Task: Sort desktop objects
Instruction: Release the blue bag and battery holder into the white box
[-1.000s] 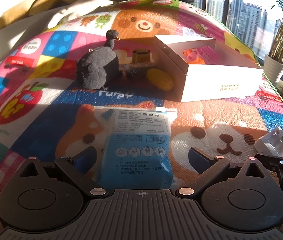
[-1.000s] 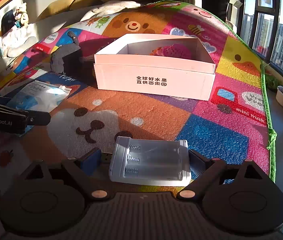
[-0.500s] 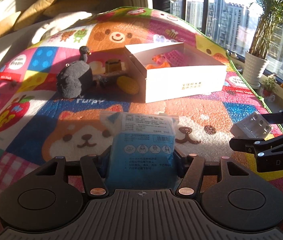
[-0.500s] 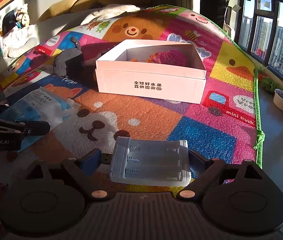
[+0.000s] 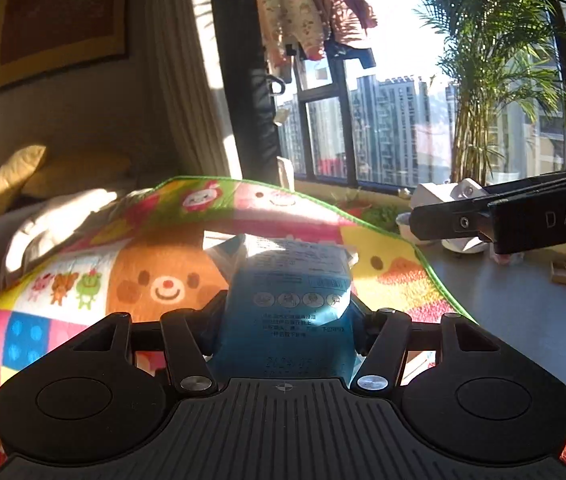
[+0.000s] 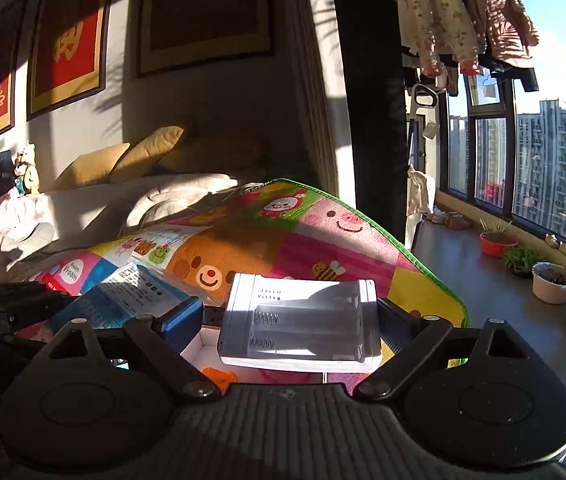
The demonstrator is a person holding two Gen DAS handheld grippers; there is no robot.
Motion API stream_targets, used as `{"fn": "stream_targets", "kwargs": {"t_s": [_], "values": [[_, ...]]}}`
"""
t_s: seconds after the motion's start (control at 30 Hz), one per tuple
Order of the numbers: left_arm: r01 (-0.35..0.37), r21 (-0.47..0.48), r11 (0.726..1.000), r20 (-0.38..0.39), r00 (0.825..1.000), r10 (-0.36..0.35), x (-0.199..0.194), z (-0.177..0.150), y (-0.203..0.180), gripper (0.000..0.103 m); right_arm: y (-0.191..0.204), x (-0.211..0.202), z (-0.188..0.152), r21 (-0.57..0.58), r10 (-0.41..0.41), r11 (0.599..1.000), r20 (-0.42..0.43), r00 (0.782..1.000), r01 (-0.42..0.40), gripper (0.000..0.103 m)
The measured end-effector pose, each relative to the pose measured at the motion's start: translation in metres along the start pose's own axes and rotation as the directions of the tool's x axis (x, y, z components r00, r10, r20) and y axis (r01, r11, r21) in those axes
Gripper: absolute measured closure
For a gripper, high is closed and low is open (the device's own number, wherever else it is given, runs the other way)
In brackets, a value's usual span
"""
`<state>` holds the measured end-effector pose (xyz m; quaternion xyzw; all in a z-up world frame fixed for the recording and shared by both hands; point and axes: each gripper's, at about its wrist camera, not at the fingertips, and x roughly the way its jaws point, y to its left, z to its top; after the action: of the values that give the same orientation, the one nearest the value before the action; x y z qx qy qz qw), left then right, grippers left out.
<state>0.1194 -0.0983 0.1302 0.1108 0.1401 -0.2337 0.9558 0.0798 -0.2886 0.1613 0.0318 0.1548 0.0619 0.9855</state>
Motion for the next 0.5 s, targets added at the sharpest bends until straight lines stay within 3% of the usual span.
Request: {"fn": "stream_targets", "kwargs": {"t_s": [0.03,0.07,0.3,0.5], "values": [[0.007,0.018,1.0,-0.01,1.0,-0.007,0.01,-0.002,0.002,0.018,-0.003,0.011,0.006,0.017,0.002,1.0,-0.001,1.0,-0.002,0.011],[-0.005,0.023,1.0,-0.032,0.999,0.006,0.019,-0.007,0.006,0.011,-0.006,0.021,0.01,0.032,-0.002,0.999,-0.004,1.0,0.002,0.011],[-0.082,-0.13,0.988,-0.198,0.979,0.055,-0.001,-0.07,0.042,0.005,-0.012,0.068,0.001,0.087,-0.004,0.996,-0.089,0.996,0.012,0.011],[-0.156,-0.253,0.955,-0.267,0.96,0.086,-0.032,-0.108,0.059,0.002,0.019,0.104,0.004,0.107,0.079,0.992,-0.148,0.986,-0.063,0.011]]}}
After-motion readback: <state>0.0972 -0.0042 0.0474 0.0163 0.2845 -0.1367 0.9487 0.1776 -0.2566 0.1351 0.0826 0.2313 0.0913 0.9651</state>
